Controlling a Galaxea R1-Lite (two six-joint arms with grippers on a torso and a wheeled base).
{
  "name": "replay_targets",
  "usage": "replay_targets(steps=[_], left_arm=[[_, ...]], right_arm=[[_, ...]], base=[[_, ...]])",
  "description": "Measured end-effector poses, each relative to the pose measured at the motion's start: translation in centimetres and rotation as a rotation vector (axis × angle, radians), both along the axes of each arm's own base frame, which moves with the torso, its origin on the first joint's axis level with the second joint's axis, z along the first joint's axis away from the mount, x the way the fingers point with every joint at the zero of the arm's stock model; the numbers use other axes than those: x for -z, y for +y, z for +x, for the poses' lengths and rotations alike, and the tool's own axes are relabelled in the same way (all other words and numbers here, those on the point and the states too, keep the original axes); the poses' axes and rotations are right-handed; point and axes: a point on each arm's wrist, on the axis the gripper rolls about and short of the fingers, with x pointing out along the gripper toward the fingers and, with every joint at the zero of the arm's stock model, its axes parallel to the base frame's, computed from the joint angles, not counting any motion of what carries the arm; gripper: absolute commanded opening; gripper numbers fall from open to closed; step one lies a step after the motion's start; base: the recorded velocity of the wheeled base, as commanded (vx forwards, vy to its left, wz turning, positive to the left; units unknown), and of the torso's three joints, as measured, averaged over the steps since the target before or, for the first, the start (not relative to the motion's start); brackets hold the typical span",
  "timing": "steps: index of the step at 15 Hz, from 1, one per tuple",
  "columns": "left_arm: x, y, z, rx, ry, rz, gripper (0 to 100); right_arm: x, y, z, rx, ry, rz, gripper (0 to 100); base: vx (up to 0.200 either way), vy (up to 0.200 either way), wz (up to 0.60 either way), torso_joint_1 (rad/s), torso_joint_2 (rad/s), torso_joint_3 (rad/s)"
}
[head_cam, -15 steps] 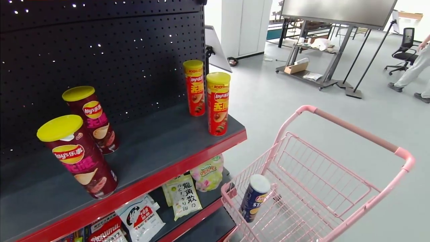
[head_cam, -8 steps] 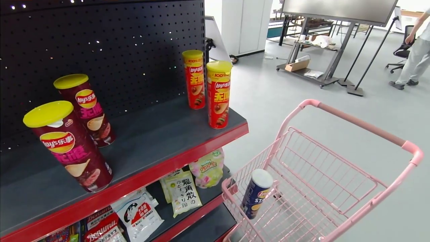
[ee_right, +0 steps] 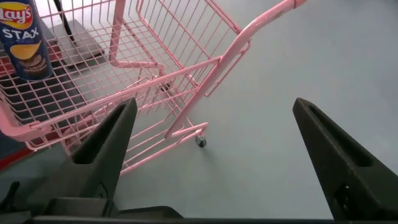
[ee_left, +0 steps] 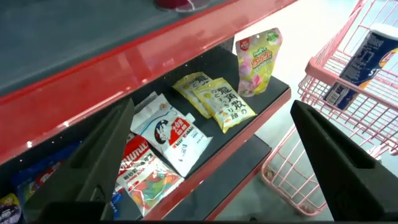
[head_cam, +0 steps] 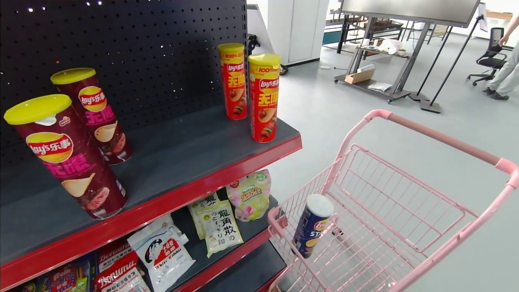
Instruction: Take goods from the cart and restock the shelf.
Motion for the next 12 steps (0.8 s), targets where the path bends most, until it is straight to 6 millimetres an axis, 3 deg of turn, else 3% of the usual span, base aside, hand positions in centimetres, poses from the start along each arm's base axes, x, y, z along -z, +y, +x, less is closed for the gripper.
replay_targets(steps=[3, 7, 10, 12], left_arm=[[0.0, 0.0, 0.0, 0.000, 0.001, 0.000, 100], [0.0, 0.0, 0.0, 0.000, 0.001, 0.000, 100], [0.0, 0.0, 0.0, 0.000, 0.001, 0.000, 100], [0.0, 0.0, 0.0, 0.000, 0.000, 0.000, 100]], right_arm=[[0.2, 0.0, 0.1, -0.003, 0.006, 0.001, 100], [-1.4, 0.1, 1.1, -0.105, -0.089, 0.052, 100], [-4.1, 0.4, 4.6, -0.183, -0.150, 0.170, 100], [-5.5, 1.0, 8.7, -0.215, -0.140, 0.237, 100]], base=[[0.000, 0.000, 0.00, -0.168, 0.46, 0.294], [0.000, 0.000, 0.00, -0.033, 0.10, 0.060], [0.000, 0.000, 0.00, 0.000, 0.00, 0.000], [0.000, 0.000, 0.00, 0.000, 0.00, 0.000]])
